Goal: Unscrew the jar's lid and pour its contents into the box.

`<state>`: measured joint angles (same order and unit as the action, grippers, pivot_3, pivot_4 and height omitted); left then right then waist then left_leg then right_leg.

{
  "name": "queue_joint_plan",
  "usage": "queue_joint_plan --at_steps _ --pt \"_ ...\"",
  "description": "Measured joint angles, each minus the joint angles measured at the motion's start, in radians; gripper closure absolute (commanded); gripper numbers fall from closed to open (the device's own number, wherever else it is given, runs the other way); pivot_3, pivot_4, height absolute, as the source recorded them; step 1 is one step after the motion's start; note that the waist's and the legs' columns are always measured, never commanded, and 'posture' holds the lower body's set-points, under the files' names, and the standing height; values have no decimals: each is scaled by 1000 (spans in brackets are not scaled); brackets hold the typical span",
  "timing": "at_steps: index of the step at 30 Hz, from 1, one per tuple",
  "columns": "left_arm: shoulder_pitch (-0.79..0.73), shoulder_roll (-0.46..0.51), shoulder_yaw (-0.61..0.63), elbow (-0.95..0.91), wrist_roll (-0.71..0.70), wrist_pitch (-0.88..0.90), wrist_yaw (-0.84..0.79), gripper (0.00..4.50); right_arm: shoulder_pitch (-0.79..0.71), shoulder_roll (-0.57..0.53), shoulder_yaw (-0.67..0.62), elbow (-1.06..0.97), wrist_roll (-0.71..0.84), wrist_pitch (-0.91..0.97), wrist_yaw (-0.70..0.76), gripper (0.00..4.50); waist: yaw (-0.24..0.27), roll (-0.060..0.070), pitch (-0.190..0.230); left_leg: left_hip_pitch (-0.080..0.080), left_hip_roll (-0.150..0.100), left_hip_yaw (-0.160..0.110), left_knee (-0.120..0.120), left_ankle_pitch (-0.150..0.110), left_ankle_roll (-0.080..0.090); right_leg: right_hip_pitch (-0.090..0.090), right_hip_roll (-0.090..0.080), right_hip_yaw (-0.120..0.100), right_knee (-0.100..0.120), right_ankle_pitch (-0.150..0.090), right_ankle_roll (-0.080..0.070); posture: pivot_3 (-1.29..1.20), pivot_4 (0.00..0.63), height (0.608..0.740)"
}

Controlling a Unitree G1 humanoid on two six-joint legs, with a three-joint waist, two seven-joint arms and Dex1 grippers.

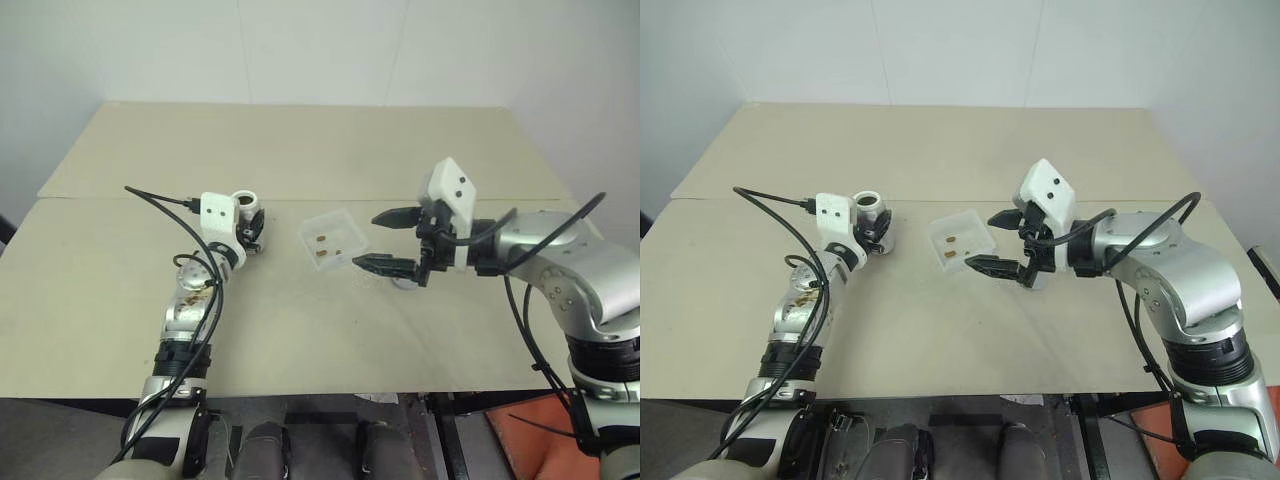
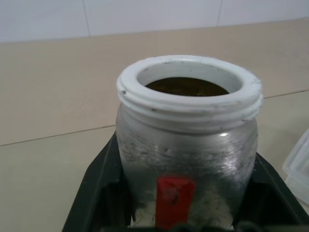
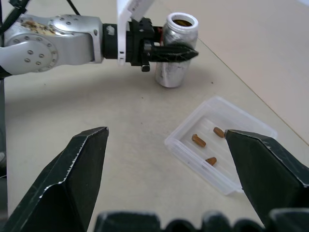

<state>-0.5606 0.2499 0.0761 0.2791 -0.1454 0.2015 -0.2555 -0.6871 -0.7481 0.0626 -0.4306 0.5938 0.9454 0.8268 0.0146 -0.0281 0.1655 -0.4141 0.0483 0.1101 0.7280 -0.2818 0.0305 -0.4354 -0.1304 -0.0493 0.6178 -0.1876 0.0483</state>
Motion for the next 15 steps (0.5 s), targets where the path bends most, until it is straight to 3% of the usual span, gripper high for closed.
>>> queue_joint_plan --at_steps 3,4,15 --pt "32 -2 -15 -10 5 14 -10 159 0 1 0 -3 -1 0 0 0 -3 0 0 0 0 0 0 0 0 0 0 0 -1 0 0 0 150 740" --pt "49 5 -15 -29 5 26 -17 26 0 1 0 -3 -1 -1 0 0 -4 0 0 0 0 0 0 0 0 -1 0 0 -1 0 0 0 150 740" --pt "280 182 -33 -396 25 194 -107 26 12 9 12 -13 -11 -23 -1 0 -9 0 0 0 1 0 0 -1 1 -1 0 0 -3 0 0 0 150 740"
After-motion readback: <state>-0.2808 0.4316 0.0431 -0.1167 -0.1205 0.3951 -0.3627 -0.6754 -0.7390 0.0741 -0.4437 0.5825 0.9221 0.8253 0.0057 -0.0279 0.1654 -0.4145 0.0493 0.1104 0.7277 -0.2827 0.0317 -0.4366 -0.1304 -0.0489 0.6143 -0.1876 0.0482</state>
